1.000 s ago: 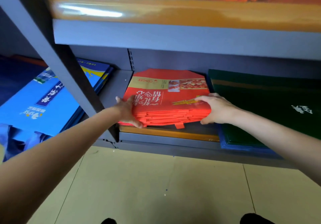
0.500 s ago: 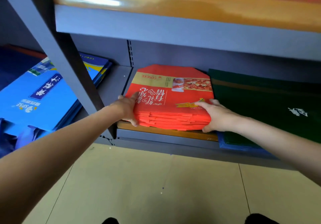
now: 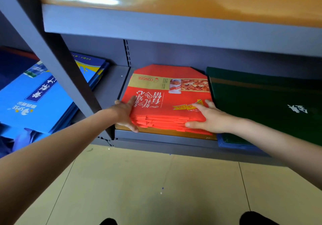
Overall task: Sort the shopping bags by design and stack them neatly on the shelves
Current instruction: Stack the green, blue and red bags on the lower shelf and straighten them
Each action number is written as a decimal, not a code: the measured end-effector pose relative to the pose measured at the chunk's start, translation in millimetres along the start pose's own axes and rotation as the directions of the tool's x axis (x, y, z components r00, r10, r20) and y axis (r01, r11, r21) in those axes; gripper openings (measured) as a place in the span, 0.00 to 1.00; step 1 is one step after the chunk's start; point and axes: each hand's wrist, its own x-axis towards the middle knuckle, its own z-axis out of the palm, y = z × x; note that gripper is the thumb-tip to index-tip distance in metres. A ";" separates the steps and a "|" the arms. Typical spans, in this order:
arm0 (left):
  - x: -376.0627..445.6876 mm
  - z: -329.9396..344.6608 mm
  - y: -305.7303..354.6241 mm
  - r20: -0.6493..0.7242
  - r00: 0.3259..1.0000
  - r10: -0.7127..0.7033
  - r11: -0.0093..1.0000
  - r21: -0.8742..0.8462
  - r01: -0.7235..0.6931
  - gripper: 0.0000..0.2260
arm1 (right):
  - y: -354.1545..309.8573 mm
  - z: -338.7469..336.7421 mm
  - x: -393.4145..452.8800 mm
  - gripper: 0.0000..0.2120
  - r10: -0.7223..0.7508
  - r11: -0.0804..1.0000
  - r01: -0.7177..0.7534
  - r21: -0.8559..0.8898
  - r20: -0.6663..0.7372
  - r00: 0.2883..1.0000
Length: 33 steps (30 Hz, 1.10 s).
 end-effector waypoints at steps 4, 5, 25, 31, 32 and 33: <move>1.5 -8.6 2.7 -0.013 1.000 -0.006 1.000 0.012 0.006 0.56 | -4.9 -5.0 -2.5 0.31 -0.043 0.998 0.039 -0.059 -0.074 0.996; 1.7 -9.2 3.8 -0.003 1.000 -0.013 1.000 0.024 0.013 0.57 | -5.4 -5.2 -4.2 0.29 -0.058 0.992 0.047 -0.117 -0.095 0.994; -0.6 -19.3 16.9 0.004 0.979 0.204 0.950 0.239 -0.199 0.54 | -9.5 -11.4 15.4 0.40 -0.238 0.965 0.229 -0.129 -0.058 0.969; -1.0 -22.4 23.0 -0.090 0.908 0.410 0.895 0.232 -0.381 0.44 | -20.2 -6.6 20.3 0.36 -0.262 0.961 0.250 -0.120 -0.100 0.960; -0.9 -22.8 23.4 -0.106 0.903 0.417 0.890 0.251 -0.382 0.43 | -20.5 -7.1 21.0 0.36 -0.262 0.960 0.248 -0.132 -0.107 0.959; -1.4 -22.2 23.9 -0.116 0.900 0.420 0.886 0.270 -0.378 0.43 | -20.6 -7.5 21.1 0.36 -0.267 0.957 0.250 -0.145 -0.111 0.957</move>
